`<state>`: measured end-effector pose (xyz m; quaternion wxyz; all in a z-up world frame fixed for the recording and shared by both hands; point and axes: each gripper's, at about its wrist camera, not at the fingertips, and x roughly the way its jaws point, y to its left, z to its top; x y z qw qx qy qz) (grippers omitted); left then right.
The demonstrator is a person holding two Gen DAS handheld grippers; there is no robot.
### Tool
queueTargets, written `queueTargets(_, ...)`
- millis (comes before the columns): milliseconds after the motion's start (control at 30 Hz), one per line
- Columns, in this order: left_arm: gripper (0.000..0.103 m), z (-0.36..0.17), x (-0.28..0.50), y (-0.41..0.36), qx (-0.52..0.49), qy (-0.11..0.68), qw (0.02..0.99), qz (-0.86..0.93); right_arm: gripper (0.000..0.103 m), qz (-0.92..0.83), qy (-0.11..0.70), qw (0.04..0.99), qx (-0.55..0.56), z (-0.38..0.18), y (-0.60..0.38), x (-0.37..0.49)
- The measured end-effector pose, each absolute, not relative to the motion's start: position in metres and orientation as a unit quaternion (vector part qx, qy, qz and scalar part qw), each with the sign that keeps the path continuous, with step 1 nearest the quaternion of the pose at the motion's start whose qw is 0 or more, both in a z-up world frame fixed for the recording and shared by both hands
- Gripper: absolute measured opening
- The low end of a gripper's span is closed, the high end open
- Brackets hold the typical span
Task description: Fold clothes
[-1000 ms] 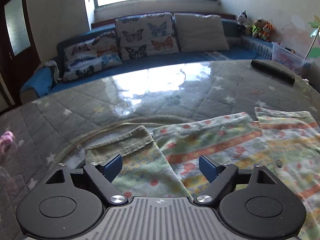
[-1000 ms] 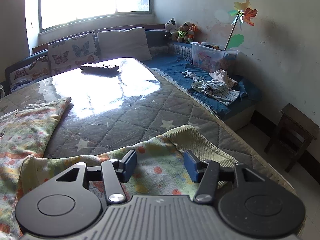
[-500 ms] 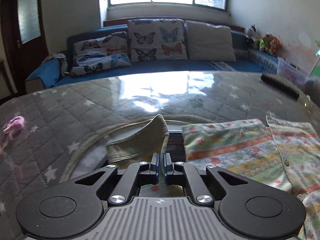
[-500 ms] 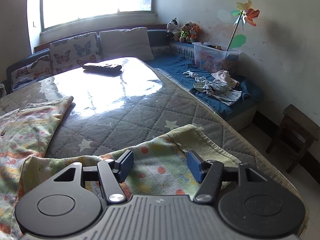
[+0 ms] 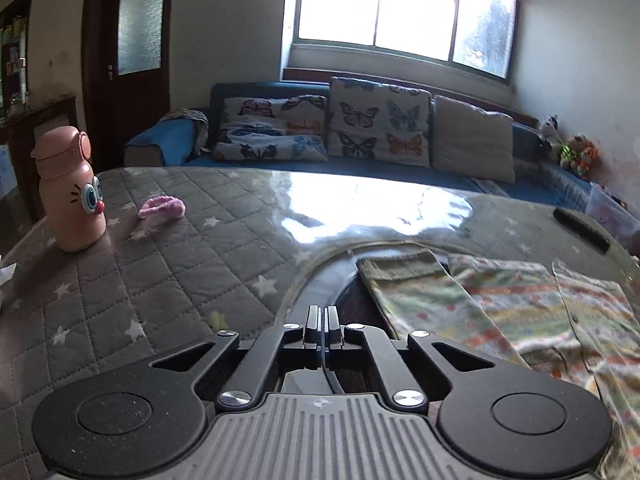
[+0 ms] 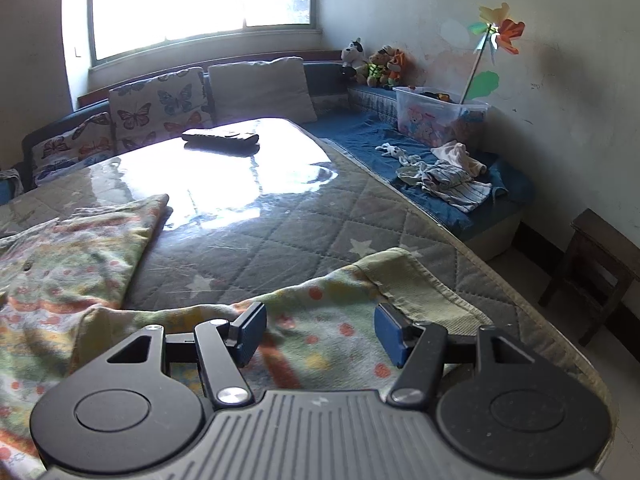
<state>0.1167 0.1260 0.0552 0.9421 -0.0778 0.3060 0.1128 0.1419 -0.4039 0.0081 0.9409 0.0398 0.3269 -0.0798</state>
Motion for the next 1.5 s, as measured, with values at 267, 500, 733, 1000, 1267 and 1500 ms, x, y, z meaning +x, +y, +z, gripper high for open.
queueTargets(267, 0.012, 0.047, 0.162, 0.079, -0.067, 0.33, 0.94, 0.052, 0.064, -0.057, 0.333, 0.941, 0.033, 0.007, -0.392, 0.14)
queueTargets(500, 0.032, 0.036, 0.233, 0.057, -0.063, 0.35, 0.933, 0.054, 0.066, -0.062, 0.342, 0.937, 0.041, -0.001, -0.4, 0.139)
queueTargets(733, 0.041, 0.017, 0.281, 0.05, -0.056, 0.366, 0.926, 0.074, 0.069, -0.059, 0.343, 0.937, 0.039, -0.002, -0.4, 0.138)
queueTargets(1000, 0.036, 0.005, 0.3, 0.053, -0.049, 0.377, 0.921, 0.088, 0.07, -0.057, 0.344, 0.937, 0.036, -0.003, -0.399, 0.139)
queueTargets(1267, 0.004, 0.025, 0.264, 0.081, -0.076, 0.347, 0.929, 0.107, 0.07, -0.053, 0.335, 0.94, 0.043, 0.005, -0.397, 0.135)
queueTargets(1500, 0.004, 0.06, 0.188, 0.12, -0.105, 0.291, 0.941, 0.136, 0.07, -0.003, 0.312, 0.949, 0.043, 0.027, -0.374, 0.122)
